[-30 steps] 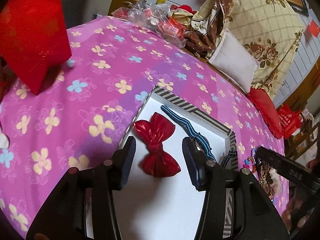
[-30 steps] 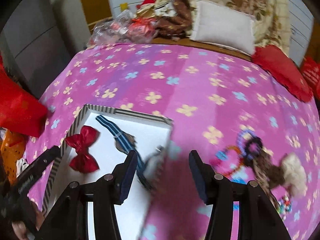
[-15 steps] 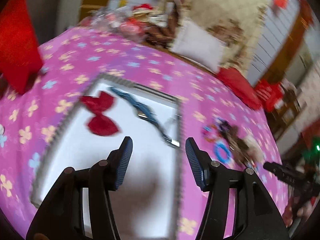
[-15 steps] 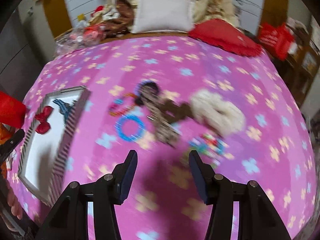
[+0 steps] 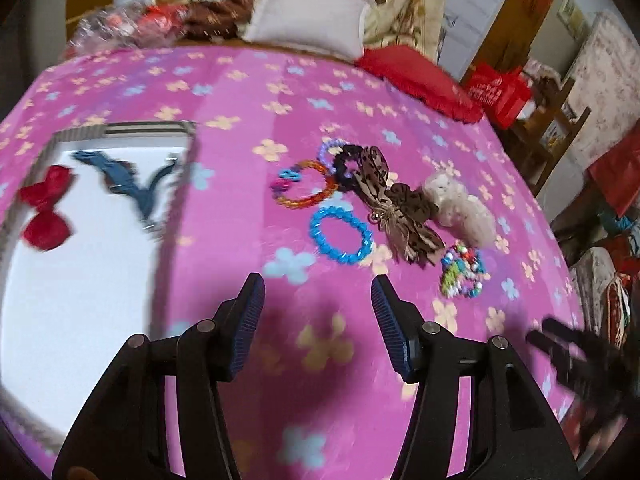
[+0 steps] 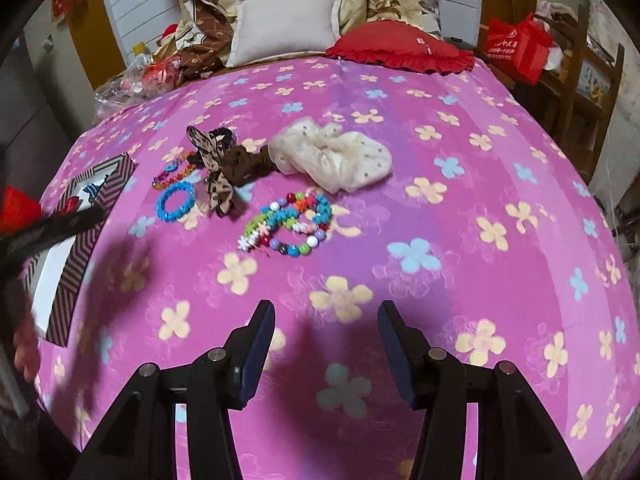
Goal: Organize jewelry
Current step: 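Move both tools back to the jewelry pile, then grasp the blue beaded bracelet with the left gripper and lift it, then grasp the white polka-dot scrunchie with the right gripper while the left carries the bracelet to the tray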
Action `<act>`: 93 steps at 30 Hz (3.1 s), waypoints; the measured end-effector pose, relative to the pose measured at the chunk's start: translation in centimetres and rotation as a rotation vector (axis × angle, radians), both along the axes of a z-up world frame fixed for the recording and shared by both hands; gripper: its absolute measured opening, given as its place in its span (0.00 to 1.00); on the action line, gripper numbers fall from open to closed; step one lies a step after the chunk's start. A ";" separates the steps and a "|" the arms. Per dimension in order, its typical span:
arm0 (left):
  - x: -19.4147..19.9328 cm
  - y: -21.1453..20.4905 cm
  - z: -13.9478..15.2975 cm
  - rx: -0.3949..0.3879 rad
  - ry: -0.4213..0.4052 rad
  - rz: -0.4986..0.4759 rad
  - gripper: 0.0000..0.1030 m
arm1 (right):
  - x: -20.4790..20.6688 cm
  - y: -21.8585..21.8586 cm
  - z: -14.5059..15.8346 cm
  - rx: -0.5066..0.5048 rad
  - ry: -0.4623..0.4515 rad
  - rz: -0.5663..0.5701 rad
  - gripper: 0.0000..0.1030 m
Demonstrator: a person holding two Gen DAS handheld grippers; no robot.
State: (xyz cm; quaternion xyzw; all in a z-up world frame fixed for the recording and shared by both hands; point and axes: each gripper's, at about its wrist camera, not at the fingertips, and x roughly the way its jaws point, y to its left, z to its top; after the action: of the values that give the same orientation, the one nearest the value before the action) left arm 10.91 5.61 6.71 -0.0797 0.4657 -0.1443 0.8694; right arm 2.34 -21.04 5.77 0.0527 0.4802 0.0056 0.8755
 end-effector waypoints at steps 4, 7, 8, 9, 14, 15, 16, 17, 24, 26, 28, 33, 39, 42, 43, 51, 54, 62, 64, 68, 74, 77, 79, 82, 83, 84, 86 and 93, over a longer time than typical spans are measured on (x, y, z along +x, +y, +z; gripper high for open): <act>4.4 -1.9 -2.3 0.010 0.062 0.020 0.54 | -0.2 -0.8 -1.1 0.032 -0.017 0.005 0.50; 6.4 -3.0 -3.8 0.044 0.086 0.024 0.54 | -0.1 -1.3 -1.4 0.055 -0.036 0.004 0.50; 7.1 -3.4 -4.3 0.064 0.090 0.018 0.54 | 0.0 -1.3 -1.4 0.061 -0.041 0.006 0.50; 7.4 -3.7 -4.7 0.078 0.092 0.014 0.54 | 0.0 -1.4 -1.5 0.065 -0.045 0.008 0.50; 7.9 -5.3 -5.4 0.197 0.040 -0.019 0.22 | 0.2 -2.0 -1.9 0.084 -0.052 0.001 0.50; 7.8 -5.5 -5.5 0.224 0.030 -0.014 0.13 | 0.3 -2.1 -2.1 0.083 -0.046 -0.001 0.50; 7.7 -5.6 -5.6 0.248 0.021 -0.016 0.08 | 0.4 -2.0 -2.3 0.082 -0.037 -0.003 0.50; 7.3 -5.4 -5.6 0.246 0.027 -0.026 0.07 | 0.4 -2.0 -2.4 0.081 -0.029 -0.004 0.50; 0.4 -1.3 -5.6 0.221 0.034 -0.024 0.07 | 0.8 -1.2 -2.1 0.082 -0.025 0.015 0.50; -1.3 -0.1 -5.7 0.197 0.024 -0.028 0.07 | 1.6 -0.7 -1.7 0.094 -0.027 0.016 0.50; -1.8 0.4 -5.7 0.164 0.025 -0.032 0.07 | 2.6 -0.2 -1.0 0.101 -0.044 0.008 0.50; -1.4 1.2 -5.7 0.085 0.024 -0.037 0.07 | 5.7 0.2 0.5 0.057 -0.071 -0.027 0.68; -0.8 1.5 -5.8 0.033 0.012 -0.061 0.08 | 10.8 0.0 0.1 -0.022 -0.045 -0.052 0.69; -0.4 1.2 -5.8 0.045 -0.006 -0.073 0.08 | 12.6 0.8 -0.2 -0.057 -0.031 -0.027 0.69; -0.3 1.1 -5.8 0.049 -0.013 -0.077 0.09 | 13.4 1.2 -0.3 -0.078 -0.028 -0.015 0.69; -0.7 -0.1 -5.8 0.077 -0.059 -0.111 0.11 | 16.4 1.8 -2.9 -0.150 0.019 -0.028 0.53; -0.6 0.0 -5.9 -0.002 -0.014 -0.135 0.07 | 16.3 1.5 -3.2 -0.130 0.045 -0.019 0.20; -2.3 1.9 -1.4 -0.126 -0.083 -0.146 0.07 | 13.4 1.2 3.0 -0.126 -0.062 -0.042 0.08; -2.8 3.1 0.1 -0.159 -0.109 -0.134 0.07 | 12.4 1.8 4.7 -0.124 -0.081 -0.033 0.08; -3.4 6.2 2.4 -0.194 -0.147 -0.068 0.07 | 10.9 4.1 6.9 -0.130 -0.103 0.000 0.08; -4.3 12.3 4.2 -0.218 -0.172 0.059 0.07 | 9.0 10.6 9.3 -0.114 -0.128 0.113 0.05; -4.3 15.7 3.5 -0.227 -0.137 0.133 0.07 | 8.3 14.9 9.9 -0.129 -0.137 0.197 0.05; -4.4 18.1 2.8 -0.223 -0.114 0.193 0.07 | 8.0 17.4 9.8 -0.170 -0.140 0.239 0.06; -4.6 21.0 2.0 -0.229 -0.082 0.269 0.07 | 8.6 19.1 7.8 -0.167 -0.073 0.257 0.19; -4.6 22.1 1.8 -0.234 -0.070 0.301 0.07 | 8.8 18.9 7.0 -0.160 -0.054 0.241 0.37; -4.7 22.9 1.7 -0.231 -0.061 0.325 0.07 | 8.9 18.4 6.1 -0.149 -0.042 0.220 0.46; -5.0 24.5 1.5 -0.206 -0.049 0.384 0.07 | 8.9 16.9 4.2 -0.144 -0.025 0.169 0.60; -4.6 25.3 0.2 -0.162 -0.004 0.438 0.07 | 9.1 14.3 -2.9 -0.207 0.087 0.122 0.60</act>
State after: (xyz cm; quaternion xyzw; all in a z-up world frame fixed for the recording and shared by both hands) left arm 6.27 30.89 6.89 -0.2480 0.4227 0.0107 0.8716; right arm 11.40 -6.73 2.92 -0.0670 0.5182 0.0069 0.8526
